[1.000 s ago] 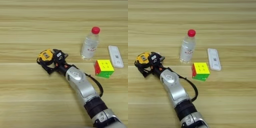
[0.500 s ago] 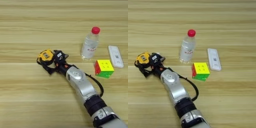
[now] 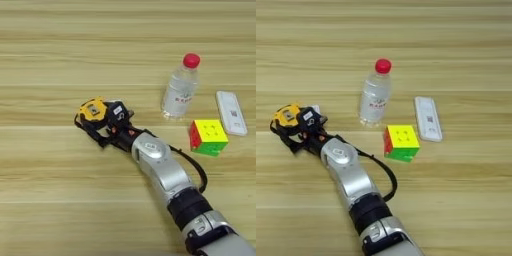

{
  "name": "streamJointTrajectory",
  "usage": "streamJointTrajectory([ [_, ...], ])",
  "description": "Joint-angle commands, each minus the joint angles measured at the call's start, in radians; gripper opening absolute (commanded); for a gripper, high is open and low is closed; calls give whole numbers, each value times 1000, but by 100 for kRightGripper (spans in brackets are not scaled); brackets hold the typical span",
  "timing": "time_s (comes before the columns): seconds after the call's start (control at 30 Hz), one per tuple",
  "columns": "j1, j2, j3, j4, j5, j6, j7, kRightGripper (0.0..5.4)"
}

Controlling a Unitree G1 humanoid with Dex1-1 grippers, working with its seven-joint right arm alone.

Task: Move the objects on the table

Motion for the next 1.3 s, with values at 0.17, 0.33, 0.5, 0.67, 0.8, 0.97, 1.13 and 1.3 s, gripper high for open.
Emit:
streamJointTrajectory([
  [0.17,8,-3,-5,-145,4,-8,-1,429],
  [0.33,142,-29,33,-320,-2,35,14,429],
  [0.5,272,-50,71,-497,-4,92,14,429],
  [0.67,366,-64,108,-622,-3,141,13,429],
  [0.8,463,-95,151,-715,-6,162,20,429],
  [0.97,564,-136,197,-802,-9,174,17,429],
  [1.13,643,-170,228,-855,-10,177,12,429],
  [1.3,666,-182,227,-875,-4,183,2,429],
])
